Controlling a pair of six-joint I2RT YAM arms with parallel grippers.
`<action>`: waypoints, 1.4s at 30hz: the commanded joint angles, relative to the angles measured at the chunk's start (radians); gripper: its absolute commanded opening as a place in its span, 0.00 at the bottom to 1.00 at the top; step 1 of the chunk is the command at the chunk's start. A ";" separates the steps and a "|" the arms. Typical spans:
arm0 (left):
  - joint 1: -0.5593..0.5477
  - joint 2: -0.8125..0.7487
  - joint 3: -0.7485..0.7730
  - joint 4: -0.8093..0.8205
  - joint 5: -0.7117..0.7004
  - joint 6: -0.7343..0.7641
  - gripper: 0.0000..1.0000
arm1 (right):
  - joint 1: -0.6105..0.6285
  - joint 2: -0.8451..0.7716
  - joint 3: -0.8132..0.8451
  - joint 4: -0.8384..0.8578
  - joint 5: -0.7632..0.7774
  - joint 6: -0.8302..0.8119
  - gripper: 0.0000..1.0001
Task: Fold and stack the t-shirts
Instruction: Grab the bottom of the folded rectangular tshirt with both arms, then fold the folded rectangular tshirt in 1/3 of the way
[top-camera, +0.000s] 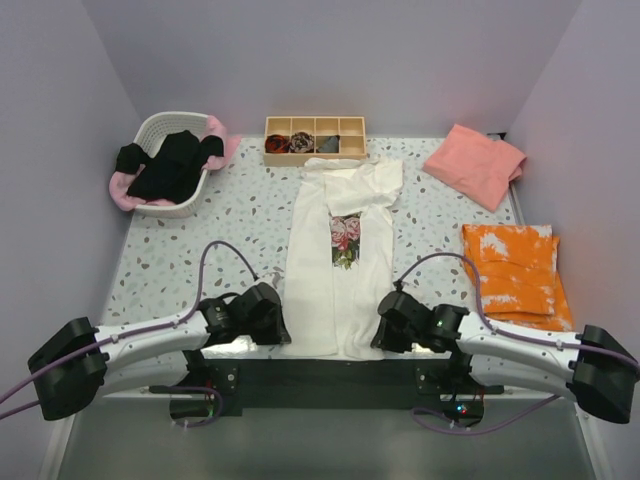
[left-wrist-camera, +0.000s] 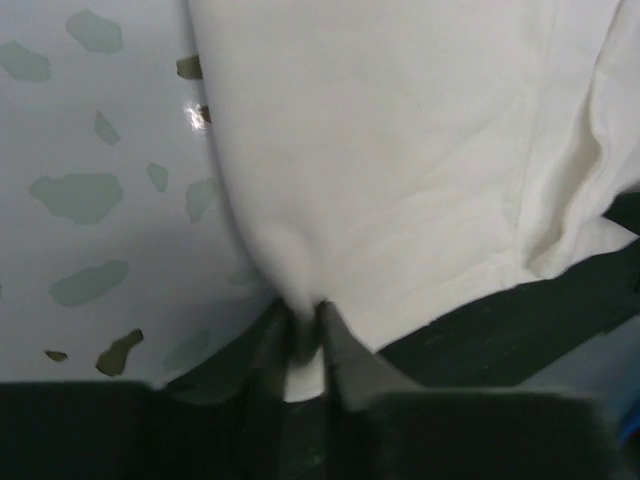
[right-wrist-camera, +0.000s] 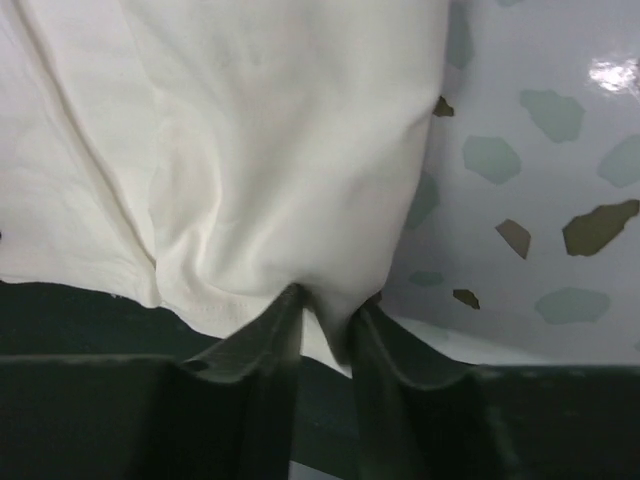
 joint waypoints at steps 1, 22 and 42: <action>-0.007 0.064 -0.057 -0.078 0.014 0.042 0.05 | 0.005 0.014 -0.020 0.048 -0.001 0.004 0.10; -0.004 0.114 0.310 -0.238 -0.135 0.148 0.00 | 0.003 -0.063 0.297 -0.226 0.272 -0.150 0.10; 0.237 0.397 0.545 -0.085 -0.160 0.320 0.00 | -0.370 0.245 0.441 -0.009 0.212 -0.555 0.14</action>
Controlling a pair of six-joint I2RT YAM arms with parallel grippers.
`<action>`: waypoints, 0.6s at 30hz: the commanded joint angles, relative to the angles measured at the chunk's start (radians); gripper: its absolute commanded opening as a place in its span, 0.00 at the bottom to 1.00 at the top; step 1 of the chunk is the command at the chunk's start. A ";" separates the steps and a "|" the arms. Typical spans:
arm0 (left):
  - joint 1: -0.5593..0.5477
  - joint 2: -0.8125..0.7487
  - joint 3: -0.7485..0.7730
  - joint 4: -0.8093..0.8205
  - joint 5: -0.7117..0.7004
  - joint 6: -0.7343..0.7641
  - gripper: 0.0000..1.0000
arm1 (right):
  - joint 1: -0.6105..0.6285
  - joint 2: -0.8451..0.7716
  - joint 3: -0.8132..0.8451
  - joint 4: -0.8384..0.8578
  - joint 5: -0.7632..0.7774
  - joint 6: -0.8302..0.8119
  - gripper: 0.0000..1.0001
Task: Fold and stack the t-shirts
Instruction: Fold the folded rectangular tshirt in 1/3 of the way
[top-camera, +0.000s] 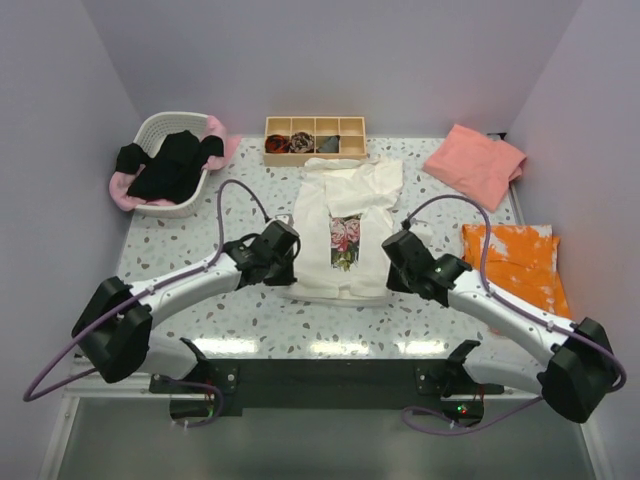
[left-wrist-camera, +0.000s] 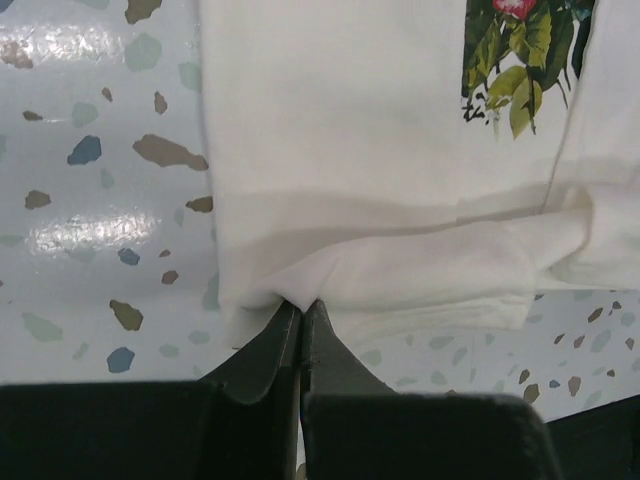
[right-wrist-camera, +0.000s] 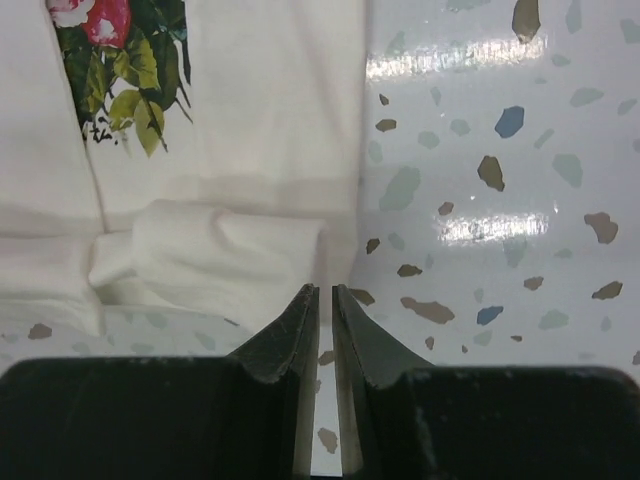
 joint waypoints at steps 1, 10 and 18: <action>0.020 0.074 0.087 0.088 0.003 0.053 0.00 | -0.062 0.098 0.086 0.104 -0.067 -0.130 0.14; 0.108 0.226 0.167 0.139 0.040 0.090 0.00 | -0.161 0.273 0.177 0.188 -0.133 -0.221 0.10; 0.195 0.306 0.213 0.189 0.124 0.125 0.01 | -0.189 0.357 0.230 0.152 -0.236 -0.247 0.36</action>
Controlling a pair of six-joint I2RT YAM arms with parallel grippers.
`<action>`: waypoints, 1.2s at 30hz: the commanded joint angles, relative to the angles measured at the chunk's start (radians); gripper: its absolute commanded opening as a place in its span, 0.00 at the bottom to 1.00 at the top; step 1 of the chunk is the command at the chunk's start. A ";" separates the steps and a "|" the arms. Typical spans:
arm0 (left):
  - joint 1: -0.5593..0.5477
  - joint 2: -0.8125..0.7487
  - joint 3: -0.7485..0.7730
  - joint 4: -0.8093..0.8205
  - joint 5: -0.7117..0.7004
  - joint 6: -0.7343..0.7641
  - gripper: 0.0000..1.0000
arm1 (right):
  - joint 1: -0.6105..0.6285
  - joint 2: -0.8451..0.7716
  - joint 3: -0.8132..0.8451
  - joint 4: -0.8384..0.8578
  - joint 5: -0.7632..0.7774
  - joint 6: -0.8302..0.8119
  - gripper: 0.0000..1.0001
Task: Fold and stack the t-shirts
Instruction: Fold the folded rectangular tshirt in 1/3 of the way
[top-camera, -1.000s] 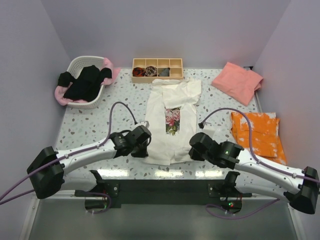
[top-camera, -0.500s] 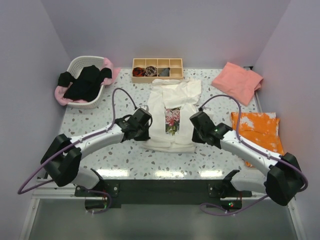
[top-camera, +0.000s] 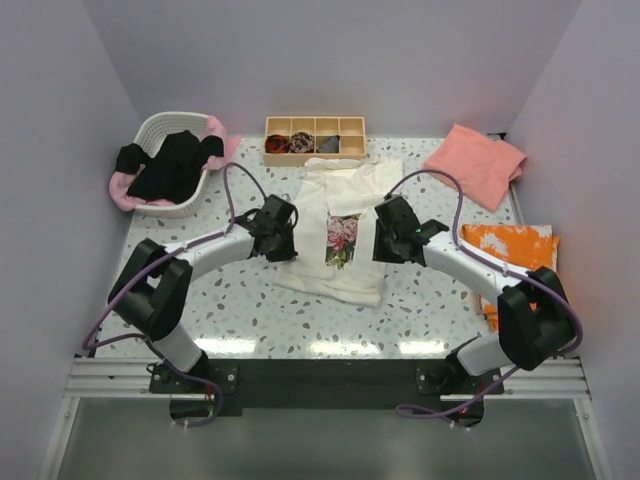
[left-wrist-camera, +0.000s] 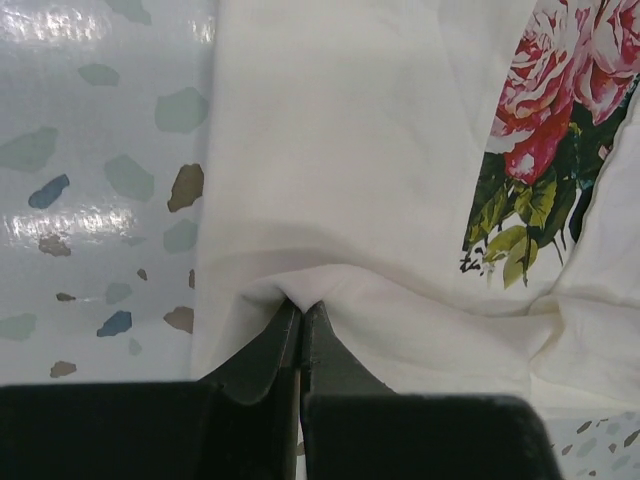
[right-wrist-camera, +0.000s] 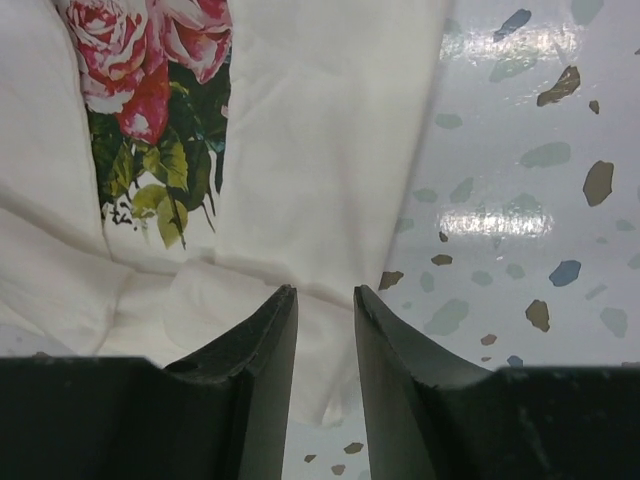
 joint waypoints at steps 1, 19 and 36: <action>0.024 0.026 0.058 0.074 0.039 0.046 0.03 | -0.002 -0.012 0.007 0.003 -0.060 -0.024 0.38; 0.024 0.015 0.027 0.101 0.091 0.052 0.09 | -0.001 -0.163 -0.232 0.095 -0.239 0.188 0.41; 0.030 0.015 0.047 0.093 0.089 0.066 0.00 | -0.004 -0.154 -0.203 0.130 -0.195 0.176 0.01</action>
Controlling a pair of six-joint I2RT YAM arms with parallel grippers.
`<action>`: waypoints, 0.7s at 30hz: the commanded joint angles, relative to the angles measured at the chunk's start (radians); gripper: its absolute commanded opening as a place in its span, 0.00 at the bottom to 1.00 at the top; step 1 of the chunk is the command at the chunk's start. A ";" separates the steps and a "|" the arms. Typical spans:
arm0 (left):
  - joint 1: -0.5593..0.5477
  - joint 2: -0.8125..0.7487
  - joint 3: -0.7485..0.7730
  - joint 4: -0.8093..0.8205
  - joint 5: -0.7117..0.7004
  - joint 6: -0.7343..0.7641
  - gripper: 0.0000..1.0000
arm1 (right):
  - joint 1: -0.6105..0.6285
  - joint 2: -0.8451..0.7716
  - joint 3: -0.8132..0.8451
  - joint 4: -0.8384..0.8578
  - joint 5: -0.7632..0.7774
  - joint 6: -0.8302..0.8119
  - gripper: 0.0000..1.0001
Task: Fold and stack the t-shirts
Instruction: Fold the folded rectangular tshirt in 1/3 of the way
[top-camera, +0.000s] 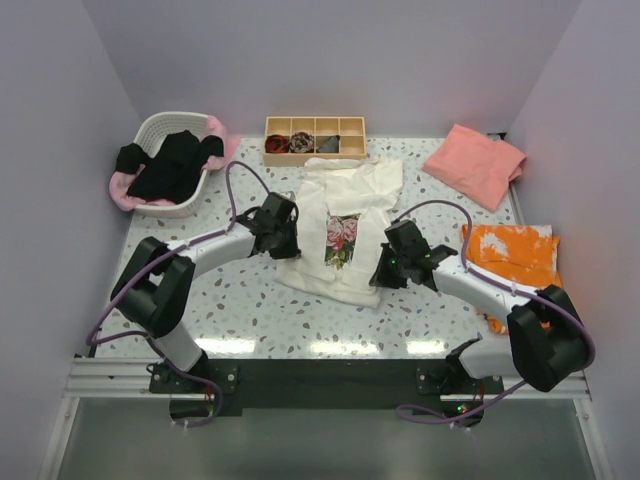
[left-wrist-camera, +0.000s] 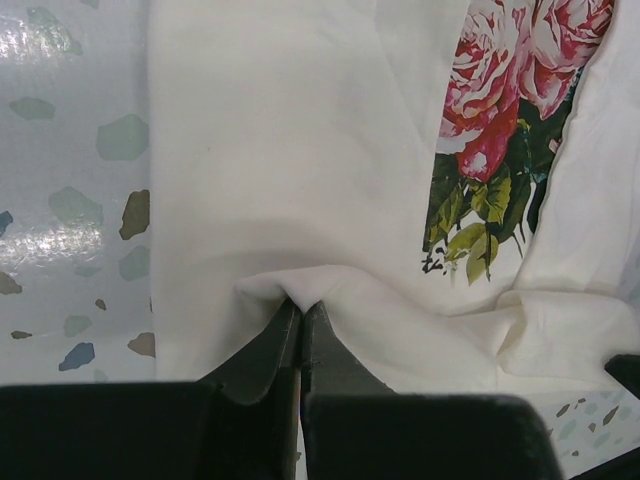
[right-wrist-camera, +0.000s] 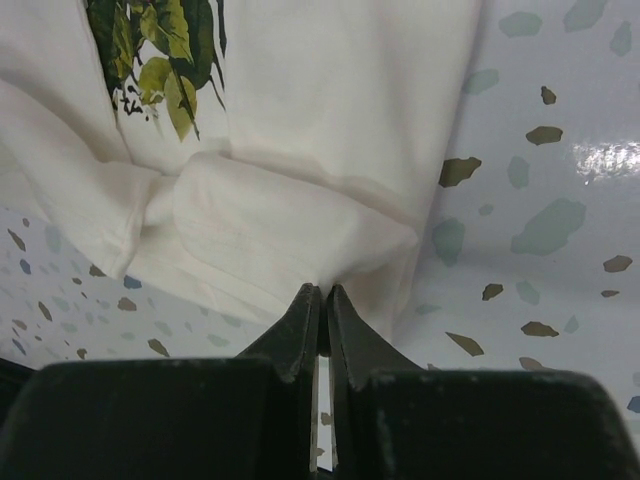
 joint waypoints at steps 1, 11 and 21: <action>0.010 -0.018 0.044 0.028 0.008 0.030 0.00 | -0.002 -0.038 0.053 0.001 0.073 -0.019 0.01; 0.048 -0.018 0.106 0.002 0.008 0.038 0.00 | -0.038 -0.002 0.139 -0.002 0.139 -0.074 0.00; 0.085 0.034 0.123 0.026 0.028 0.035 0.00 | -0.095 0.109 0.193 0.050 0.147 -0.114 0.00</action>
